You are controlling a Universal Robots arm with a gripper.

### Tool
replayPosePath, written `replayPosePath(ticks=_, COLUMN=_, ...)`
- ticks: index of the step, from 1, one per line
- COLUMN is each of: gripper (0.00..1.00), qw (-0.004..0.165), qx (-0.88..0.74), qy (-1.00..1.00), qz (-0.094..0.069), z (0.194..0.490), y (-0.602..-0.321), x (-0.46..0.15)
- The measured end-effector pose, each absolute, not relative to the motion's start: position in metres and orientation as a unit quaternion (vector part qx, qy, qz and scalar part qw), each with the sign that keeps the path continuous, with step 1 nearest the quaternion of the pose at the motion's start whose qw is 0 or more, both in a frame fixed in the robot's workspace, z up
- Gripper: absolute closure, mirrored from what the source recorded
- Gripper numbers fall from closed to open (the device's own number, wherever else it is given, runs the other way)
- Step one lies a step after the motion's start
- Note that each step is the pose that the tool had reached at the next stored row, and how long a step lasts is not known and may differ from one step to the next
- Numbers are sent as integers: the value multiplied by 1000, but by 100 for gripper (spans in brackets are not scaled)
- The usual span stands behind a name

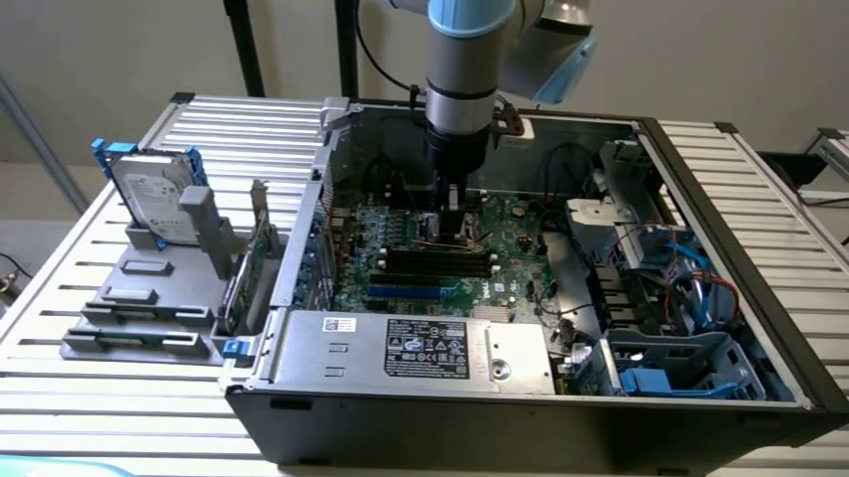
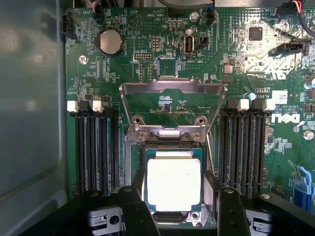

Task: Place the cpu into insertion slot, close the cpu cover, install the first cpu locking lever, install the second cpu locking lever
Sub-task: 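Place the cpu into insertion slot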

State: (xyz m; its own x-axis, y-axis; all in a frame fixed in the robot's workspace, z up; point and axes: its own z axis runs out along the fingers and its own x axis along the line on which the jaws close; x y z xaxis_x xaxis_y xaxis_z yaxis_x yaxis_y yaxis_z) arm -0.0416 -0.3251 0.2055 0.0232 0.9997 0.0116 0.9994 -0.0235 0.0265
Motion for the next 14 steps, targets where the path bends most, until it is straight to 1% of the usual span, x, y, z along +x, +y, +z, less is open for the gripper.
replayPosePath(ticks=14, gripper=45, qw=8, qx=717, qy=697, qz=10, z=200, y=-321, x=-41)
